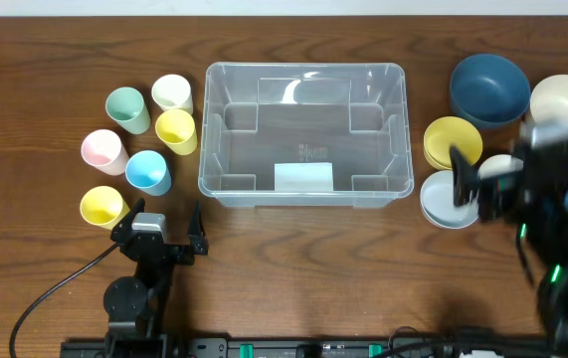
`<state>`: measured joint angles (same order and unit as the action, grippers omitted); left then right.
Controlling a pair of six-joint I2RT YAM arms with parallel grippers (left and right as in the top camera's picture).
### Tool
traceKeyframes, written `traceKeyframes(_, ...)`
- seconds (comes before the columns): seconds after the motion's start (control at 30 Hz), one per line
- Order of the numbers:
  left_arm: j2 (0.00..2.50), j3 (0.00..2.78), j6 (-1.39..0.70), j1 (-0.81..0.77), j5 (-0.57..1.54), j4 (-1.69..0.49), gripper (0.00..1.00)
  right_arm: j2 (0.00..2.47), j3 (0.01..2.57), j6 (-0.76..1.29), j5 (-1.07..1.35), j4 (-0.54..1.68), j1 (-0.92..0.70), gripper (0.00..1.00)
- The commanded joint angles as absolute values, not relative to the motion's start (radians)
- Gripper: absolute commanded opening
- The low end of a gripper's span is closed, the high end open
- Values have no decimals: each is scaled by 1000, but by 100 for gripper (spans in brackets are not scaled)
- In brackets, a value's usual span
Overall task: Pack container
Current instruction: 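Move the right gripper to the dark teal bowl and grasp its rim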
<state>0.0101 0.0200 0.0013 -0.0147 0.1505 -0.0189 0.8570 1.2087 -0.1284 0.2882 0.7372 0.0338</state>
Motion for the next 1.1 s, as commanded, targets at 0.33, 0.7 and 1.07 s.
traceKeyframes(0.33,4,4,11,-12,161,-53,98,1332,1588,-31,655,982,45,99)
traceKeyframes(0.7,4,4,11,-12,161,-53,98,1413,1588,266,157,1043,249,99)
traceKeyframes(1.07,4,4,11,-12,161,-52,98,1620,1588,187,126,945,348,99)
